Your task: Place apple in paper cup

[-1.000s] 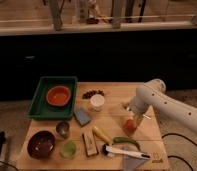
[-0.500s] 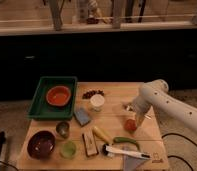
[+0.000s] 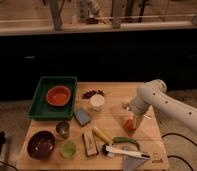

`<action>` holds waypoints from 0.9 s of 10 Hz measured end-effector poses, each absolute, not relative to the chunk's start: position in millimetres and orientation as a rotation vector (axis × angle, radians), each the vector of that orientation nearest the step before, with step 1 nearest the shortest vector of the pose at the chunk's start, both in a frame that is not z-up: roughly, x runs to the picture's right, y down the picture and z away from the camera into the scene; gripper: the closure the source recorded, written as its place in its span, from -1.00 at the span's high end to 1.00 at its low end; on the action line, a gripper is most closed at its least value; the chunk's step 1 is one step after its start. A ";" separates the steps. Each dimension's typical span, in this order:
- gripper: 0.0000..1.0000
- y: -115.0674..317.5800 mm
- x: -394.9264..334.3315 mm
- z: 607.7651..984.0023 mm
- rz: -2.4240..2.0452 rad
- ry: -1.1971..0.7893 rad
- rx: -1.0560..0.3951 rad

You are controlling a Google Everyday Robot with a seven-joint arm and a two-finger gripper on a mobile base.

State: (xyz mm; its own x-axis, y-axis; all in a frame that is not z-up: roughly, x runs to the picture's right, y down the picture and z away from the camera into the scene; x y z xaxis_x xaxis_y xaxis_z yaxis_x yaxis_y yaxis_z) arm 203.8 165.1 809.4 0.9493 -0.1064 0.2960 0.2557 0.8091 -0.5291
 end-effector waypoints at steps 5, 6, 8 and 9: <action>0.60 176.4 199.1 812.2 -0.205 -0.285 -0.643; 0.60 179.4 198.3 813.9 -0.205 -0.290 -0.652; 0.60 186.6 197.7 816.9 -0.204 -0.299 -0.668; 0.60 186.9 197.8 817.0 -0.204 -0.299 -0.668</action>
State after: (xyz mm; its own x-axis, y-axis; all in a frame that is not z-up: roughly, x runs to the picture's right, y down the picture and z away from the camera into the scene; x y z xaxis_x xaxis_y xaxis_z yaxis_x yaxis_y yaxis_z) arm 197.8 186.9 817.0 0.9377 -0.0896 0.3356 0.2798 0.7675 -0.5768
